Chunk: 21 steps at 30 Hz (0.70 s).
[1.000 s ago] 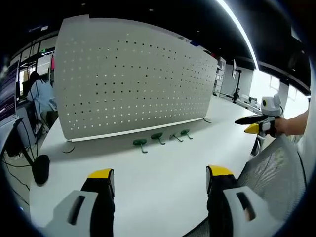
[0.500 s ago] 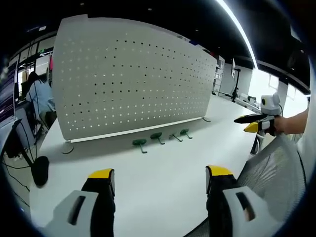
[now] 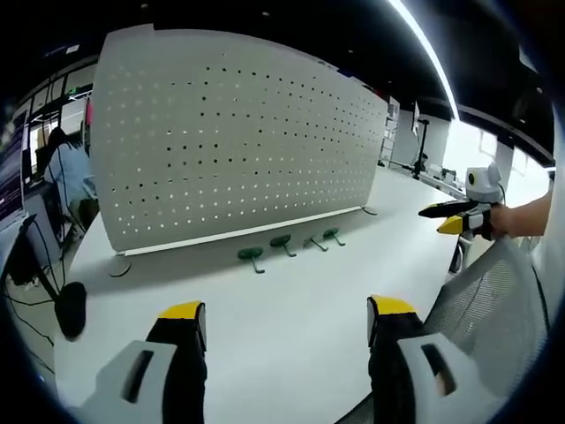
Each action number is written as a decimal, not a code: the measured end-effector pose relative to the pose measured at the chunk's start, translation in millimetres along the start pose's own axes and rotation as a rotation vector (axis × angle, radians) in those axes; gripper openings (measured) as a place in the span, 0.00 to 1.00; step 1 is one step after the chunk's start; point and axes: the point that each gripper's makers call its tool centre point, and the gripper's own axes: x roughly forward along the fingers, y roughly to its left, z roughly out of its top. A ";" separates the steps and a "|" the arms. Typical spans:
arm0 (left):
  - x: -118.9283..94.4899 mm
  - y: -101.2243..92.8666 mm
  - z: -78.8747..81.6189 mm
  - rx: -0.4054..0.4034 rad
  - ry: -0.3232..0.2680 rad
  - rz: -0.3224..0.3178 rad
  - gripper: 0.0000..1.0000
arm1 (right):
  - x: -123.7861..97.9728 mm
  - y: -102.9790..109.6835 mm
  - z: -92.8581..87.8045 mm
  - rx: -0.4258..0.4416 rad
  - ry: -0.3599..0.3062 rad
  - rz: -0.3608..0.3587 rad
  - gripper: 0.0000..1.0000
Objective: Insert the hook assembly into the mounting plate slot until the hook locks in place.
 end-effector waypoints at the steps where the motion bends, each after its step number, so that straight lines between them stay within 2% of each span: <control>1: 0.8 -0.2 0.5 0.005 0.001 -0.004 0.77 | 0.1 -0.1 0.1 0.000 0.000 0.000 0.67; 21: 12.9 15.9 5.7 0.080 0.067 -0.046 0.75 | 1.7 0.5 0.9 -0.007 0.001 0.006 0.66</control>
